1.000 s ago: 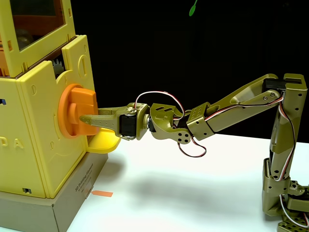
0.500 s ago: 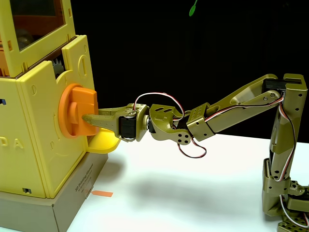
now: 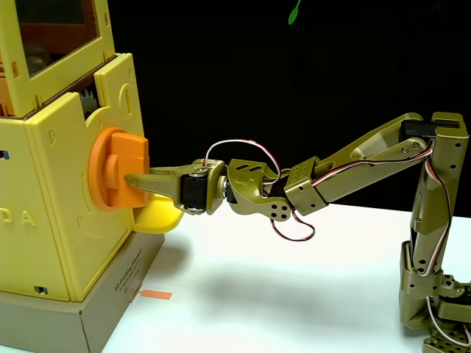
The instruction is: Turn the button of vending machine.
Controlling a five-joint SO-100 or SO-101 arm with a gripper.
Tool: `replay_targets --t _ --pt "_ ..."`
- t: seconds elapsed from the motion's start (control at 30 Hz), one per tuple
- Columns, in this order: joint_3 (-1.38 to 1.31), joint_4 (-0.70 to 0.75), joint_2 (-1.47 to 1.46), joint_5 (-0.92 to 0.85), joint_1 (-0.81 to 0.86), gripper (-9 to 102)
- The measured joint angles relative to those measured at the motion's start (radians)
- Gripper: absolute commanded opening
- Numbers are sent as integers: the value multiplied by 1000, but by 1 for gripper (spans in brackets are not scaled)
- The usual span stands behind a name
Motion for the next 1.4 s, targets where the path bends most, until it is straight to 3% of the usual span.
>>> replay_targets --t 0.2,0.4,1.07,1.2,1.4 --pt "0 2 15 268 -2 -1" --pt "2 14 32 693 -5 -1" --pt "31 81 114 2572 -6 -1" --pt "31 81 115 2778 -6 -1" --pt "31 81 118 2881 -6 -1"
